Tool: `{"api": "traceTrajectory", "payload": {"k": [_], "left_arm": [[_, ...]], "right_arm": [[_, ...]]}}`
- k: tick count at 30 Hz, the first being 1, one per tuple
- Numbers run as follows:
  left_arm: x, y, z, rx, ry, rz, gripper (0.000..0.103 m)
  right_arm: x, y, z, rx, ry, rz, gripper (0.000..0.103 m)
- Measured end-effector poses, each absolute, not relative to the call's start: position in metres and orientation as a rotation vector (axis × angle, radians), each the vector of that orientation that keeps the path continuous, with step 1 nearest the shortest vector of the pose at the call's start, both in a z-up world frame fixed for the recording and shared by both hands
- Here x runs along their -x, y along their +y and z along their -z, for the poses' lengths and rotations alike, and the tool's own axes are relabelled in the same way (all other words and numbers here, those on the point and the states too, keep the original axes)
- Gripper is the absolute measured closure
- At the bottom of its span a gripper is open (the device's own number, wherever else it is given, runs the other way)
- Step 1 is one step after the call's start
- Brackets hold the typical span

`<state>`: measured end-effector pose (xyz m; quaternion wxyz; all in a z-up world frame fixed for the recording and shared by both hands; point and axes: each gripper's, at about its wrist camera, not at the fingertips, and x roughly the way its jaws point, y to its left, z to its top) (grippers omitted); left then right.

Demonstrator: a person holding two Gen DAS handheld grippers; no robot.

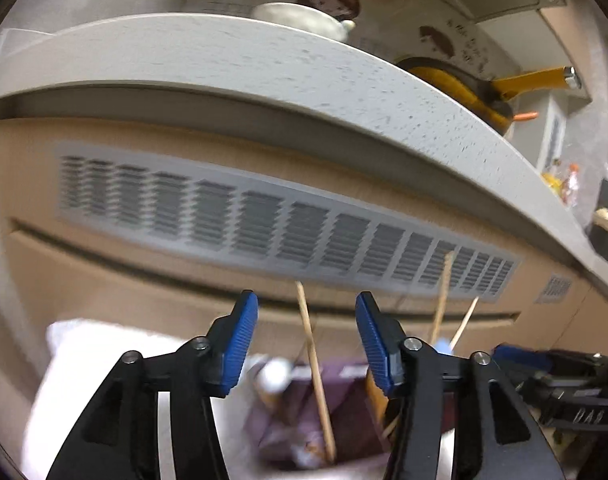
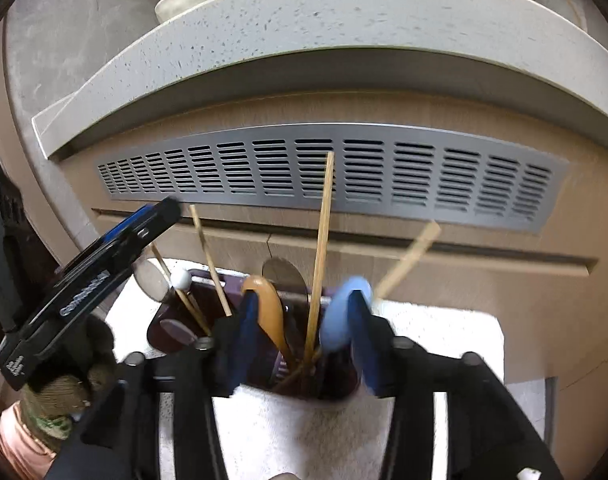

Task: Organize utensils
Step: 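Lower the chopsticks into the caddy and open both tools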

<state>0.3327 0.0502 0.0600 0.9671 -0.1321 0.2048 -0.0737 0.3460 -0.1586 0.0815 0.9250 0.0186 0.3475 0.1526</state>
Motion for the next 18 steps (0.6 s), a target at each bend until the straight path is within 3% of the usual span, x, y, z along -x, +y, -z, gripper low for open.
{"api": "traceTrajectory", "payload": {"k": [4, 7, 10, 11, 18], "left_arm": [[-0.282, 0.064, -0.059, 0.273, 0.477, 0.096, 0.034], [-0.237, 0.065, -0.064, 0.222, 0.481, 0.074, 0.015], [-0.187, 0.059, -0.069, 0.172, 0.442, 0.047, 0.0], [-0.171, 0.055, -0.07, 0.158, 0.424, 0.04, 0.0], [-0.093, 0.026, -0.064, 0.054, 0.327, 0.051, 0.0]], "right_arm": [[-0.308, -0.17, -0.076, -0.097, 0.706, -0.319, 0.047], [-0.269, -0.172, -0.075, -0.108, 0.664, -0.317, 0.041], [-0.229, -0.174, -0.075, -0.124, 0.605, -0.29, 0.018], [-0.217, -0.176, -0.077, -0.132, 0.587, -0.283, 0.012], [-0.129, -0.189, -0.072, -0.074, 0.448, -0.152, 0.004]]}}
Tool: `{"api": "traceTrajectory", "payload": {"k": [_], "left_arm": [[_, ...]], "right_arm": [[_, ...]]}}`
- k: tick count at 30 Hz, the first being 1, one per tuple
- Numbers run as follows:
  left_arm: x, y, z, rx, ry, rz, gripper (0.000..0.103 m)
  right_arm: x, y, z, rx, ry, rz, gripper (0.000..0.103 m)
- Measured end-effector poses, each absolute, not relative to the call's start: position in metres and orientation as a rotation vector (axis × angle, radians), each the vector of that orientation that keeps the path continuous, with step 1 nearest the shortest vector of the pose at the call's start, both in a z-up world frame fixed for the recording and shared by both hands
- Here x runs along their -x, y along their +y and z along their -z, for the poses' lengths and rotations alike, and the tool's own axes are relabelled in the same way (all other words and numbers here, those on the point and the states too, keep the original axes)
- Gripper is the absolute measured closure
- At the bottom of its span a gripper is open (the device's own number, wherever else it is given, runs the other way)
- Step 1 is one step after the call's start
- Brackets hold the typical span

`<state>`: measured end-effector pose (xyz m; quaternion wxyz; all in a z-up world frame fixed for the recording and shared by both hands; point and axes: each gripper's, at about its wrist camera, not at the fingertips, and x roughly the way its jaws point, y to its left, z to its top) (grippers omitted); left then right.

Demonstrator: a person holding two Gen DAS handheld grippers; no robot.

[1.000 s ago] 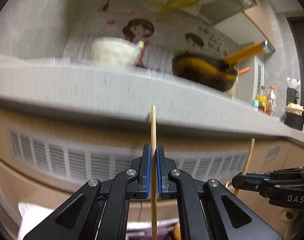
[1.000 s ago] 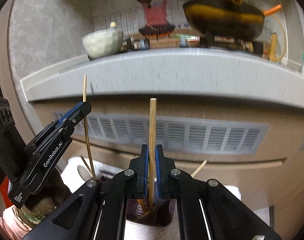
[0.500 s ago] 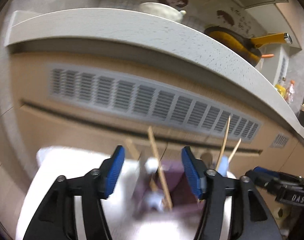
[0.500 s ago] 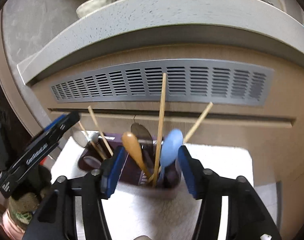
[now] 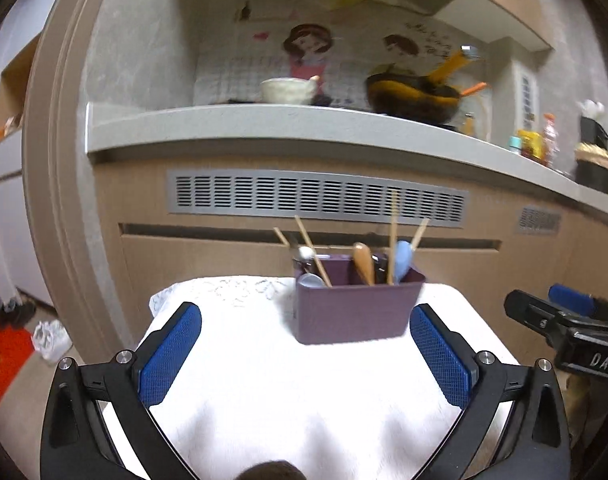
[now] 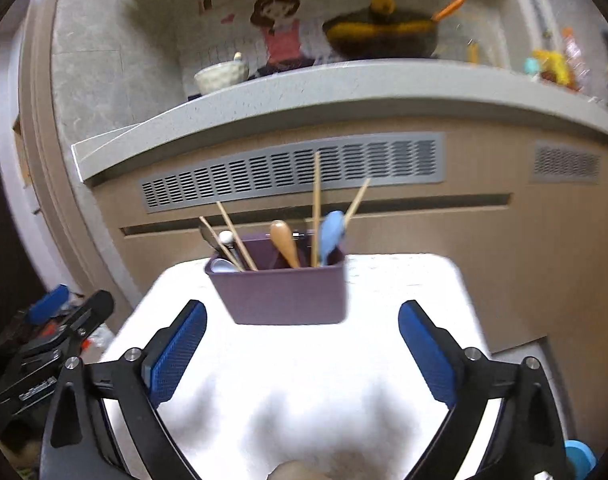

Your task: Organize utensils

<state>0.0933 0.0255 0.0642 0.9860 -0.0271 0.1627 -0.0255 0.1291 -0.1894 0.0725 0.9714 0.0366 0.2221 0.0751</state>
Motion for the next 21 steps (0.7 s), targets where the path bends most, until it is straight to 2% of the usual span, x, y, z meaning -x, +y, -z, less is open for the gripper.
{"api": "traceTrajectory", "payload": {"k": [6, 21], "left_arm": [[-0.066, 0.009, -0.057, -0.011, 0.366, 0.034, 0.0], [-0.061, 0.014, -0.053, 0.026, 0.41, 0.023, 0.0]], "right_arm": [[-0.088, -0.199, -0.059, -0.034, 0.404, -0.066, 0.002], [-0.083, -0.196, -0.051, -0.005, 0.441, -0.087, 0.002]]}}
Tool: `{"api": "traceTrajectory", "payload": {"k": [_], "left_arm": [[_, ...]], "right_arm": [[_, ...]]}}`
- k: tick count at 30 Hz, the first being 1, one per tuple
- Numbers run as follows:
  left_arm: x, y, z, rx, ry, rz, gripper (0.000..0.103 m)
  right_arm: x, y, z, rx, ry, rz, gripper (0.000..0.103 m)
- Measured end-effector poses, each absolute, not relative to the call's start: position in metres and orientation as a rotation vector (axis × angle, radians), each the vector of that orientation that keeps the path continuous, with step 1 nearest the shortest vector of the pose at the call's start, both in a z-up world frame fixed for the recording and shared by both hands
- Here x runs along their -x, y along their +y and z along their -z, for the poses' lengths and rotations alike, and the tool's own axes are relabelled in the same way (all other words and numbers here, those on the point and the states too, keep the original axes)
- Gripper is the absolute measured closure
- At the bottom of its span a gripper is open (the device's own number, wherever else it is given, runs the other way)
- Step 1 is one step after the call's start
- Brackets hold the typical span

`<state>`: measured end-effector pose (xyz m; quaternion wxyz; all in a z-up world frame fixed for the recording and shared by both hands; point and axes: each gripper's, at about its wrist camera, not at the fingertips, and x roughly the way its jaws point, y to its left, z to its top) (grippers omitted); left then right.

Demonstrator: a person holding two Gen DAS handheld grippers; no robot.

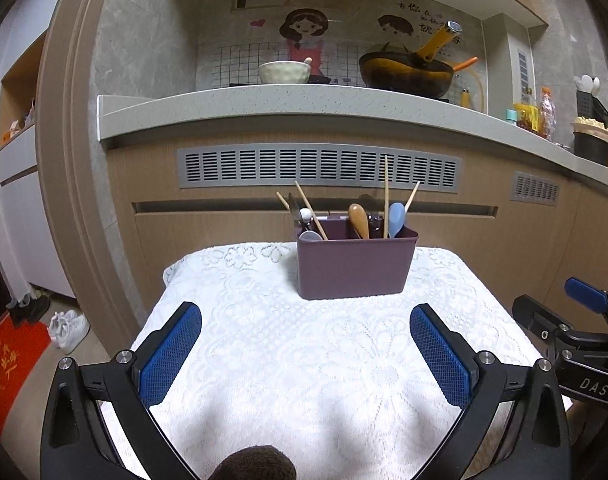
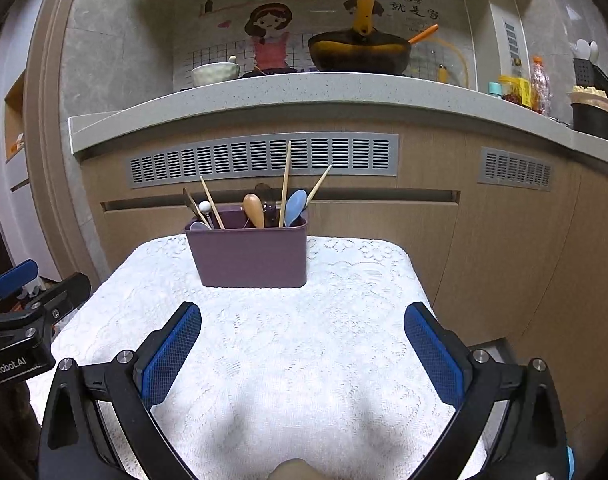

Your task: Organize utensils

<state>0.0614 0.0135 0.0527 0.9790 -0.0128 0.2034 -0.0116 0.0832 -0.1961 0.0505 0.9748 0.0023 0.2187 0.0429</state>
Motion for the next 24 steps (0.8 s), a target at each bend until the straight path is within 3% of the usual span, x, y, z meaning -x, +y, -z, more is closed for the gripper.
{"api": "traceTrajectory", "payload": {"k": [24], "left_arm": [[-0.0631, 0.0139, -0.0468, 0.024, 0.435, 0.042, 0.0]], "right_arm": [[-0.0808, -0.1927, -0.0452, -0.005, 0.452, -0.086, 0.002]]}}
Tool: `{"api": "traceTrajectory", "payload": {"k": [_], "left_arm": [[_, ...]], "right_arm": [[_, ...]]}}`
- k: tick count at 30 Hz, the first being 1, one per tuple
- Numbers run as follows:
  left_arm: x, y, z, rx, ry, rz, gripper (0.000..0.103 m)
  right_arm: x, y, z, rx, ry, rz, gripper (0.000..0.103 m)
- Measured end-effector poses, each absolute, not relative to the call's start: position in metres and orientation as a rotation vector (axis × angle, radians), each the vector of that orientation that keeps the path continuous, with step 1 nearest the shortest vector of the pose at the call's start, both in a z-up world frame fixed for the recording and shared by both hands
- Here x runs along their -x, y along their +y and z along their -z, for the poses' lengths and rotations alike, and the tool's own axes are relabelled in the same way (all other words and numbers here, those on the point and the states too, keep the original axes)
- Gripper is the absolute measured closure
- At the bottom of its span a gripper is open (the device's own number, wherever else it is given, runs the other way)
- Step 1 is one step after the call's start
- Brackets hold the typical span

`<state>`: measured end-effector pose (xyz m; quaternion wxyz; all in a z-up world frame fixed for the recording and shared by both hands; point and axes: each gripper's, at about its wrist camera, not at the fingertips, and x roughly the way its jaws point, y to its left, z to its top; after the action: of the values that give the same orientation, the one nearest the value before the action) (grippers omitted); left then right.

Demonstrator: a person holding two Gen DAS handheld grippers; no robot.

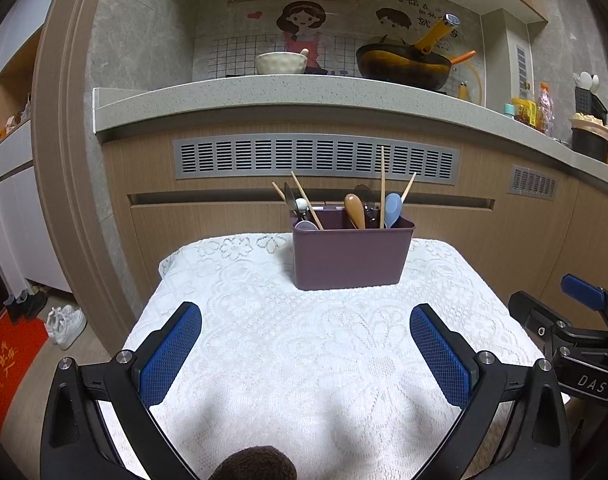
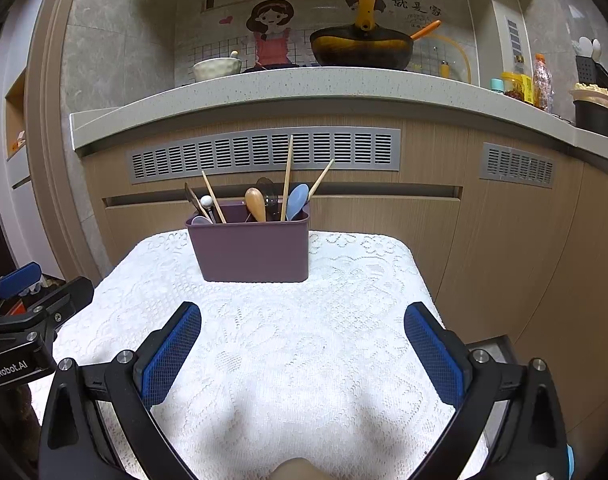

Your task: Organize utensils

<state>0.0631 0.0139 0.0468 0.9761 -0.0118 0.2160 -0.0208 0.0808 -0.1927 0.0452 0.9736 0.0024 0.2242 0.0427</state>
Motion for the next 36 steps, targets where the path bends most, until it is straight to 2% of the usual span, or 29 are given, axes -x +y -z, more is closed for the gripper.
{"api": "traceTrajectory", "payload": {"k": [36], "left_arm": [[-0.0621, 0.0125, -0.047, -0.001, 0.438, 0.058, 0.0]], "right_arm": [[-0.0751, -0.1896, -0.0488, -0.013, 0.45, -0.086, 0.002]]}}
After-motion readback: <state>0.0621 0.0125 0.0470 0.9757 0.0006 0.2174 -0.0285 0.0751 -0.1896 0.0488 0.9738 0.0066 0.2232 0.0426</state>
